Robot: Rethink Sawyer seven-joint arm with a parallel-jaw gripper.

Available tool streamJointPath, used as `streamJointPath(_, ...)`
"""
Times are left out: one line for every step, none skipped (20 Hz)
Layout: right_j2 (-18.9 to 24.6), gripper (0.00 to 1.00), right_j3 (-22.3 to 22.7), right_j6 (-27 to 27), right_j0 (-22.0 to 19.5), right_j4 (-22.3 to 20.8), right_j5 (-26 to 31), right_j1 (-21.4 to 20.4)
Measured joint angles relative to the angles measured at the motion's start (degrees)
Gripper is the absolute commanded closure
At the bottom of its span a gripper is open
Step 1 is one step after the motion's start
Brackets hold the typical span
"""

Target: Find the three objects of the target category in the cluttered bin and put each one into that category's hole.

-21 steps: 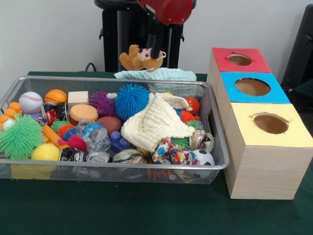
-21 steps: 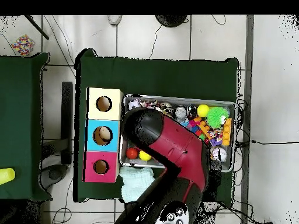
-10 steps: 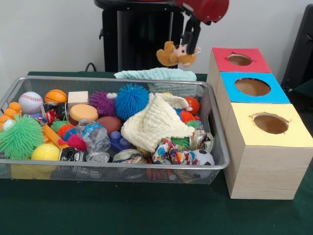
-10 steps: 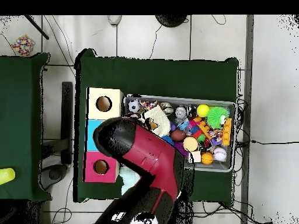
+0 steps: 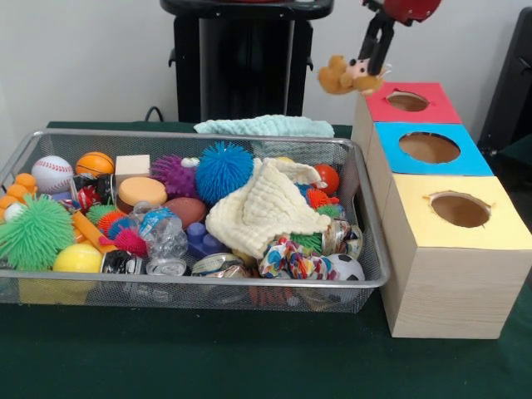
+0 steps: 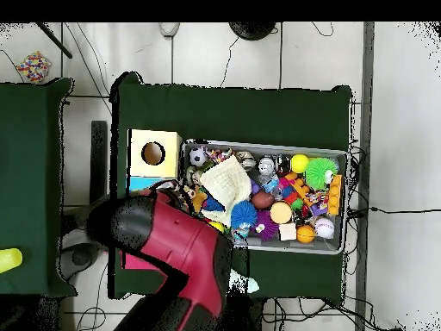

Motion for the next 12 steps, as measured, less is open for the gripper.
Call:
streamJointPath(-0.5,1.00,0.7,0.7,2.2,-0.1,0.0,-0.6)
streamJointPath(-0.6,1.00,0.8,0.8,2.7,-0.1,0.0,-0.7)
streamJointPath(-0.9,1.00,0.8,1.0,3.7,-0.1,0.0,-0.9)
streamJointPath(-1.0,1.00,0.9,1.1,4.2,-0.1,0.0,-1.0)
streamJointPath(-1.2,1.00,0.9,1.1,4.7,-0.1,0.0,-1.3)
streamJointPath(-1.3,1.00,1.0,1.2,5.7,-0.1,0.0,-1.7)
streamJointPath(-1.4,1.00,1.0,1.2,6.3,-0.1,0.0,-2.0)
streamJointPath(-1.5,1.00,1.0,1.2,6.8,-0.1,0.0,-2.2)
streamJointPath(-1.5,1.00,1.0,1.2,7.2,-0.1,0.0,-2.4)
streamJointPath(-1.5,1.00,1.0,1.2,7.4,-0.1,0.0,-2.5)
streamJointPath(-1.5,1.00,1.0,1.2,7.6,-0.1,0.0,-2.6)
streamJointPath(-1.5,1.00,1.2,1.3,8.1,-0.1,0.0,-2.7)
